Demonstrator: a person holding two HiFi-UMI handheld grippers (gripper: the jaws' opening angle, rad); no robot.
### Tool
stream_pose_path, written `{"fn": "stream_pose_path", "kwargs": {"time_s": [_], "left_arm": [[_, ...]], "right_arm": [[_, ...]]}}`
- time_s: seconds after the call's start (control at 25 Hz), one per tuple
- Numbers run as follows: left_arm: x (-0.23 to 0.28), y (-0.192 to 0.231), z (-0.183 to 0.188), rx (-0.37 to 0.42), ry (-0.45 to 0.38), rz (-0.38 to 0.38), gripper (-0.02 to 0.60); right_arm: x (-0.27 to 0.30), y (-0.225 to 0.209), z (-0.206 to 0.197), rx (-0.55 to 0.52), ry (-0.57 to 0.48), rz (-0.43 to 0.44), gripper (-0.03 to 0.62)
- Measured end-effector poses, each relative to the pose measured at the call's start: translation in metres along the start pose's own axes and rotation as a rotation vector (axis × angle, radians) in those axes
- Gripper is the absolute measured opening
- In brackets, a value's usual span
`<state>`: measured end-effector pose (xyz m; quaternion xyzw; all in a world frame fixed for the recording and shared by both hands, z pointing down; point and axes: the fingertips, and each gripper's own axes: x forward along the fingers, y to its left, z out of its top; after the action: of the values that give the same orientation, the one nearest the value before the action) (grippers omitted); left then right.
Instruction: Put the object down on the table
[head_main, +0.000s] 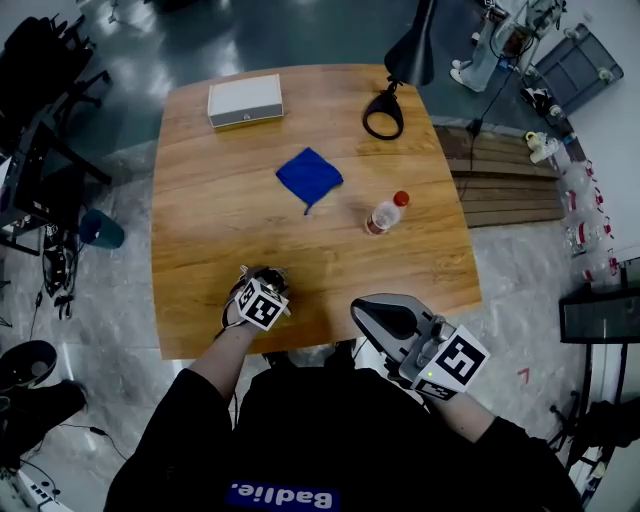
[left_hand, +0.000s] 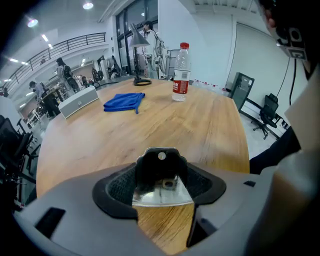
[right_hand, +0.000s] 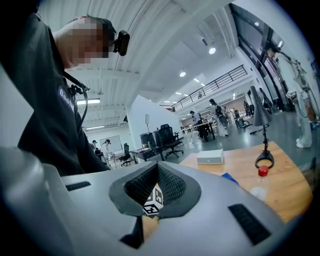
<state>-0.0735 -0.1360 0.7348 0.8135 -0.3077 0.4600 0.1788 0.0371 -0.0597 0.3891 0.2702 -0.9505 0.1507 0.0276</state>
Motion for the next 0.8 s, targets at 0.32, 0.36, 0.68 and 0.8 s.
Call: {"fn": "stream_pose_path", "kwargs": {"time_s": [0.32,0.36,0.68,0.8], "left_arm": [[0.011,0.001,-0.006,0.012,0.025,0.003,0.295],[0.012,-0.001,-0.006,0.016,0.031,0.0,0.295],[0.019,-0.003,-0.011,0.017,0.05,-0.01,0.295],[0.02,-0.001,-0.013,0.011,0.045,-0.014,0.296]], "right_arm": [[-0.005,-0.002,-0.004,-0.004,0.018,-0.017,0.005],[-0.006,-0.003,-0.004,-0.003,0.019,-0.018,0.005],[-0.01,-0.005,-0.005,-0.008,0.035,-0.028,0.005],[-0.008,-0.005,-0.005,-0.015,0.029,-0.026,0.005]]}}
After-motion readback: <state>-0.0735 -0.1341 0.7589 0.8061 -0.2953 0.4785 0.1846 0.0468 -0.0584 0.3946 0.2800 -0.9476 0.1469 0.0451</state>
